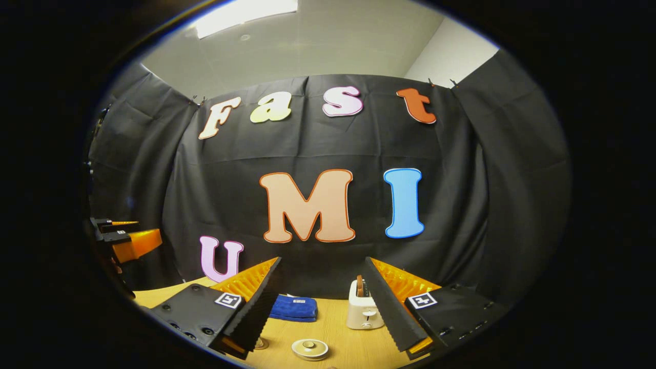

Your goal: Open the teacup lid with one hand, grasp the water bottle and pour water into the teacup with the other hand; after pouring, place the water bottle on the coaster and then close the teacup lid.

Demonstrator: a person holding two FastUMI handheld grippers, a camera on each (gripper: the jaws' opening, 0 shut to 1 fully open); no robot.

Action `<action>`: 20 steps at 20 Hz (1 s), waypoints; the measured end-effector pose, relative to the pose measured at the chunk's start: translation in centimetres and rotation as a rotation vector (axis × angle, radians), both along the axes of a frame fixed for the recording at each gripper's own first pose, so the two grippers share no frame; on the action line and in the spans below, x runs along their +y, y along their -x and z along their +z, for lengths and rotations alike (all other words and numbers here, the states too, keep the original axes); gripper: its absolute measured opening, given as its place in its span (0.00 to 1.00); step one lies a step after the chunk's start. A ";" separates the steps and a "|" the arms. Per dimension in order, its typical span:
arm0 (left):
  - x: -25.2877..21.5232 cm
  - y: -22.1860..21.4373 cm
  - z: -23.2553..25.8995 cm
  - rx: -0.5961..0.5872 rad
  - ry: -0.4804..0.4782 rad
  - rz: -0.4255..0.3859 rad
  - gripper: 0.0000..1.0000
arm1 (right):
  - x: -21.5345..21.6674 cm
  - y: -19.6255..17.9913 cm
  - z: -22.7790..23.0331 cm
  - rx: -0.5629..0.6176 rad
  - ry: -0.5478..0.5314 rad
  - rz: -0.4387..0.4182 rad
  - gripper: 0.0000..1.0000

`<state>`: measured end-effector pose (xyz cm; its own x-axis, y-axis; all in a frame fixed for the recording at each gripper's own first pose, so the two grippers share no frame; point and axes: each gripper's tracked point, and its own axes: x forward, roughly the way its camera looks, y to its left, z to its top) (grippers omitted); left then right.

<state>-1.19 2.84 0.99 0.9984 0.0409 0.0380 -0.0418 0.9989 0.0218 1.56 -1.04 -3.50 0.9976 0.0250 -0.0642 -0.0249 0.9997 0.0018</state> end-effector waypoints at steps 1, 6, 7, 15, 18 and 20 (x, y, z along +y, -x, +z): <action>-0.1 0.1 -0.1 0.001 -0.002 -0.006 0.92 | 0.2 -0.1 -0.2 0.002 0.013 0.008 0.97; 0.5 0.6 -0.3 0.010 0.005 -0.004 0.92 | 1.8 -0.6 -4.2 0.069 0.076 0.075 1.00; 0.6 0.6 -0.4 0.012 0.007 -0.003 0.92 | 2.3 -0.6 -5.2 0.086 0.082 0.094 0.97; 2.1 2.5 -0.3 0.025 -0.010 0.034 0.95 | 2.8 -1.4 -16.1 0.275 0.093 0.146 1.00; 2.9 3.1 -0.2 0.029 -0.021 0.061 0.92 | 2.9 -1.5 -20.4 0.355 0.096 0.158 1.00; 3.3 3.5 -0.3 0.036 -0.023 0.078 0.92 | 2.9 -1.4 -23.3 0.411 0.115 0.173 1.00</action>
